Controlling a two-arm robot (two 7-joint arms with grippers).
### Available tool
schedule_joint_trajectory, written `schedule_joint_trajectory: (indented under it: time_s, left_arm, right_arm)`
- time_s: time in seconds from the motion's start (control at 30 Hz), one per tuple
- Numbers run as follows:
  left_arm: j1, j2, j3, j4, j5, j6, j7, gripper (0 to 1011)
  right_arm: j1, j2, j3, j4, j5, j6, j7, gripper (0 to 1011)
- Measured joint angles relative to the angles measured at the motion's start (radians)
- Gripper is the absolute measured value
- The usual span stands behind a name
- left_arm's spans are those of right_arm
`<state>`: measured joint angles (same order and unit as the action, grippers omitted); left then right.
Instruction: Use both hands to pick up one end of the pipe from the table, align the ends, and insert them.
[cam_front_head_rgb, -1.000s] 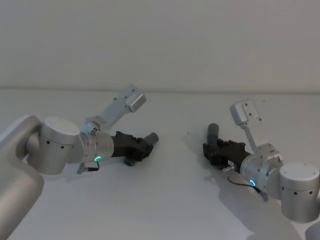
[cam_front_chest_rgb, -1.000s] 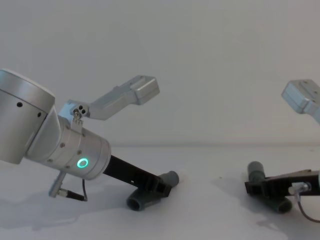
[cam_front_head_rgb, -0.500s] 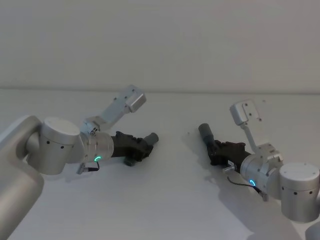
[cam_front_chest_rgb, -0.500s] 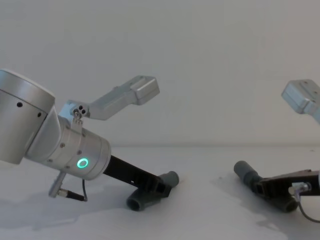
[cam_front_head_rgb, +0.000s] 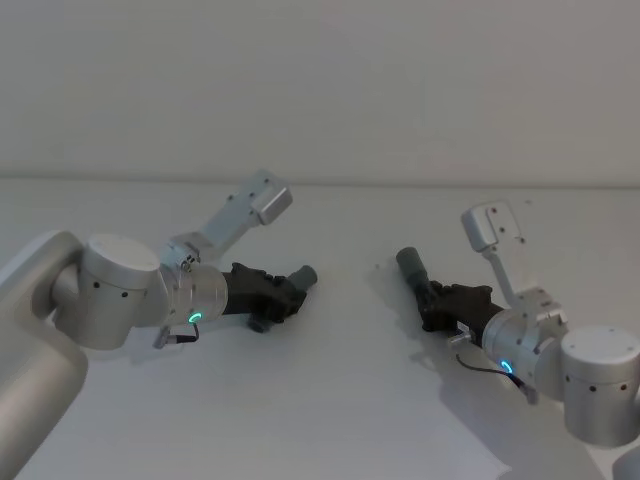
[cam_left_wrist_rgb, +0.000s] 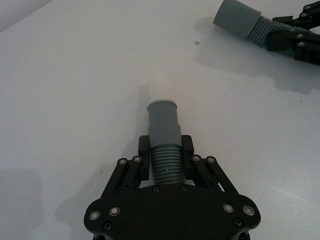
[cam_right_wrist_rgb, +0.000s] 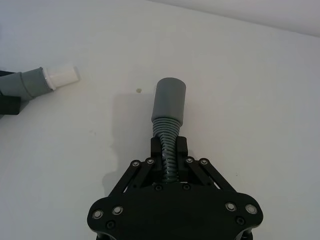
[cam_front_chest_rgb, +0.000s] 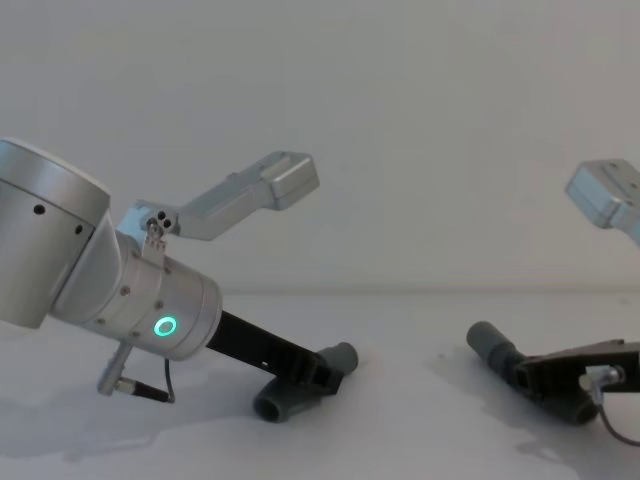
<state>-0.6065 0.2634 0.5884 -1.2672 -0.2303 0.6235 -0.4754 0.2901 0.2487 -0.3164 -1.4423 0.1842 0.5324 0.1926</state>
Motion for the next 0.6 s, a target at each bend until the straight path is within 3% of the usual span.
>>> schedule_joint_trajectory:
  time_s: [0.3, 0.6]
  left_arm:
    - [0.0, 0.0, -0.001, -0.001, 0.0, -0.001, 0.0, 348]
    - [0.0, 0.0, -0.001, -0.001, 0.001, -0.001, 0.0, 348]
  right_arm:
    - [-0.026, 0.027, 0.02, -0.021, 0.005, -0.062, 0.034, 134]
    - [-0.054, 0.105, 0.062, -0.072, 0.044, -0.183, 0.135, 133]
